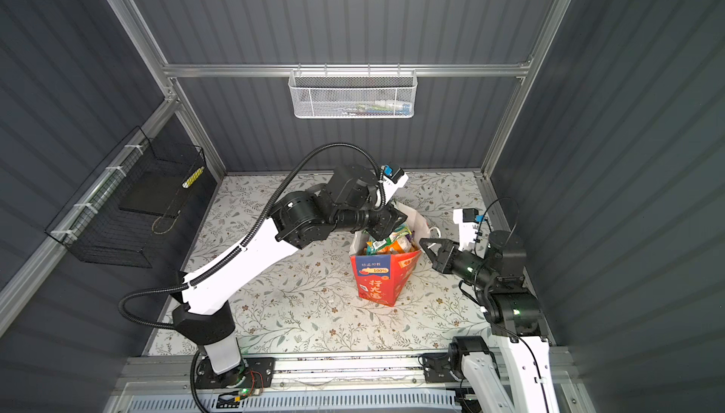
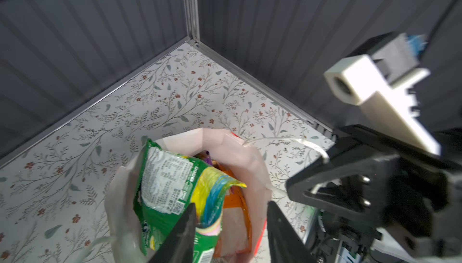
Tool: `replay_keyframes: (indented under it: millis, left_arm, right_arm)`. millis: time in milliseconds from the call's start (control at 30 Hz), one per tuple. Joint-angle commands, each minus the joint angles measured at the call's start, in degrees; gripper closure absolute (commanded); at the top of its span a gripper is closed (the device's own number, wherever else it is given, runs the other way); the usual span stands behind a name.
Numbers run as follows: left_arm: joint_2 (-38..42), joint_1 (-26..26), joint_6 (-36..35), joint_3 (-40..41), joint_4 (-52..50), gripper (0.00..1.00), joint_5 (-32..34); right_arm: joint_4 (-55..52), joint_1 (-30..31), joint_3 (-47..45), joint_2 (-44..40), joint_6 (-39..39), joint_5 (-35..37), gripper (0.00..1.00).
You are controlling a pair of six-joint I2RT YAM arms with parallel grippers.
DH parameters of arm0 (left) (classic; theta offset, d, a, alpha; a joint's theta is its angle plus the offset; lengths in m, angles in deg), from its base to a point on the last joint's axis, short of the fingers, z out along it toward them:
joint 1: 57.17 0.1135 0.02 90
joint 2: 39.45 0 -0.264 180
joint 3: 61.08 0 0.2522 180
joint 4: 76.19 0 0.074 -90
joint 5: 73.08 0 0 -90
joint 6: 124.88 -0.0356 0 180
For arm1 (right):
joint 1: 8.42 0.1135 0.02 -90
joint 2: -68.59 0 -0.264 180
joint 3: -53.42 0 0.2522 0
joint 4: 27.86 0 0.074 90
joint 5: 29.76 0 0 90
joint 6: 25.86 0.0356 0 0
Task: Place the snacks into the paper bag
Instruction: Press the snacks at the center of the table.
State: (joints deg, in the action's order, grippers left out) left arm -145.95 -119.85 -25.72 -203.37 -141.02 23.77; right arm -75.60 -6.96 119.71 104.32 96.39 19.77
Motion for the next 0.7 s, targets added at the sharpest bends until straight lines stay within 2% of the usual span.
replay_keyframes:
  millis: [0, 167, 233, 333, 467, 600, 667]
  left_arm:
    - [-6.1, 0.4, -0.8, -2.2, -4.8, 0.63, 7.5]
    - [-11.1, 1.3, -0.7, -5.0, -8.4, 0.78, 9.2]
    - [-11.7, 1.3, -0.9, -3.8, -8.8, 0.81, 6.7]
    - [-11.7, 1.0, -1.3, 0.3, -7.9, 0.82, -0.1]
    - [-12.8, 0.7, -1.1, 4.4, -7.4, 0.82, -3.1]
    - [-15.1, 0.6, -1.0, 0.6, -10.2, 0.78, -6.2]
    - [-12.4, 0.6, -0.4, 0.3, -7.8, 0.71, -8.2]
  right_arm:
    - [0.4, 0.1, 0.7, -0.5, -0.9, -0.6, 0.96]
    - [-0.3, 0.1, 0.9, -0.6, -1.3, -0.3, 0.96]
    - [-0.7, 0.1, 1.1, -0.6, -1.7, -0.1, 0.96]
    - [-0.9, 0.1, 1.2, -0.3, -1.9, -0.1, 0.96]
    - [-0.2, 0.1, 1.5, 0.2, -1.6, -0.3, 0.96]
    - [0.1, 0.1, 2.0, 0.4, -1.4, -0.1, 0.96]
    - [0.0, 0.1, 2.1, 0.6, -1.4, 0.2, 0.96]
